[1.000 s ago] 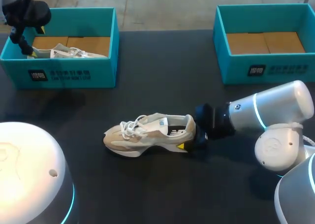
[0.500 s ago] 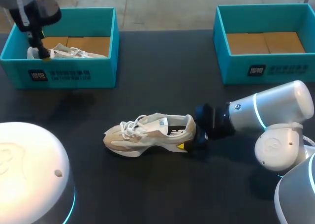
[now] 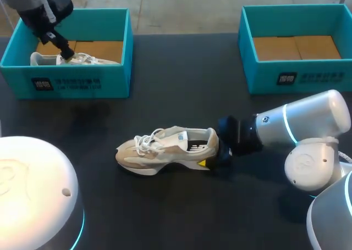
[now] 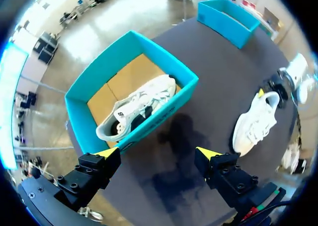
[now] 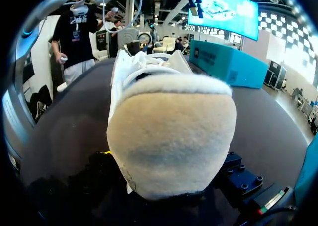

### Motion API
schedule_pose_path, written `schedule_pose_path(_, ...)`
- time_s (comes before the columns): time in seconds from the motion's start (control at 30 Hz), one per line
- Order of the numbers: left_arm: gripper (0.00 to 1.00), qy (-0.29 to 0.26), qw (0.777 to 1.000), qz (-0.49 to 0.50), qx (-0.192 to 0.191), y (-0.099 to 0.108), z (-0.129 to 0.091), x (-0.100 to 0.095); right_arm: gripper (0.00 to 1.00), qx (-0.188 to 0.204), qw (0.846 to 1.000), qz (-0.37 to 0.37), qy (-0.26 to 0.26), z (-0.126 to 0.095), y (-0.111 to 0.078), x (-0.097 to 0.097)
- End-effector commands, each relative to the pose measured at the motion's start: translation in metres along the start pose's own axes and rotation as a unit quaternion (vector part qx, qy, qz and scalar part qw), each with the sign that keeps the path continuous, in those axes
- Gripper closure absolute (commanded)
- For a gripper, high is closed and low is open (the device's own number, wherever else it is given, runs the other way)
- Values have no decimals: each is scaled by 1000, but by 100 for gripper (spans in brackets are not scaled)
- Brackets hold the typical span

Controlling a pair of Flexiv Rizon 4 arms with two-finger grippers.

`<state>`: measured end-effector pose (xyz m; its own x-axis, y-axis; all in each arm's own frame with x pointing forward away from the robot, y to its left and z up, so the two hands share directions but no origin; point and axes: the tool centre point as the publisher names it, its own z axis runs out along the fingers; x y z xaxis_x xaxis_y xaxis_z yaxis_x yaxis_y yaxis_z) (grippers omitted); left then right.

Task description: Take the shoe out of the shoebox, open the shoe tongue, remove and reinsert the insole, then place the shoe into the shoebox

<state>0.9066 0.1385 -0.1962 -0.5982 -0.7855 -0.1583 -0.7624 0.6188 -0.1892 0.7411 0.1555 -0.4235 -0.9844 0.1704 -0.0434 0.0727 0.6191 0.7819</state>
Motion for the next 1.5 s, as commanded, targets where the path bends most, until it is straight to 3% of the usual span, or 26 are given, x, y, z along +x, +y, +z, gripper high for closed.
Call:
schedule_pose_path(0.03,0,1,997,-77,19,8,4,16,100,4,1000,1,-2,2,1,2)
schedule_pose_path(0.37,0,52,991,-121,19,14,10,60,100,4,1000,1,-2,2,1,2)
schedule_pose_path(0.73,0,64,987,-148,18,20,7,106,100,4,1000,1,-2,2,1,2)
schedule_pose_path(1.03,0,86,979,-185,20,11,2,147,100,4,1000,1,-2,2,1,2)
schedule_pose_path(1.37,0,79,987,-139,8,4,1,199,100,4,1000,1,-2,2,1,2)
schedule_pose_path(1.5,0,79,987,-139,8,4,1,199,100,4,1000,1,-2,2,1,2)
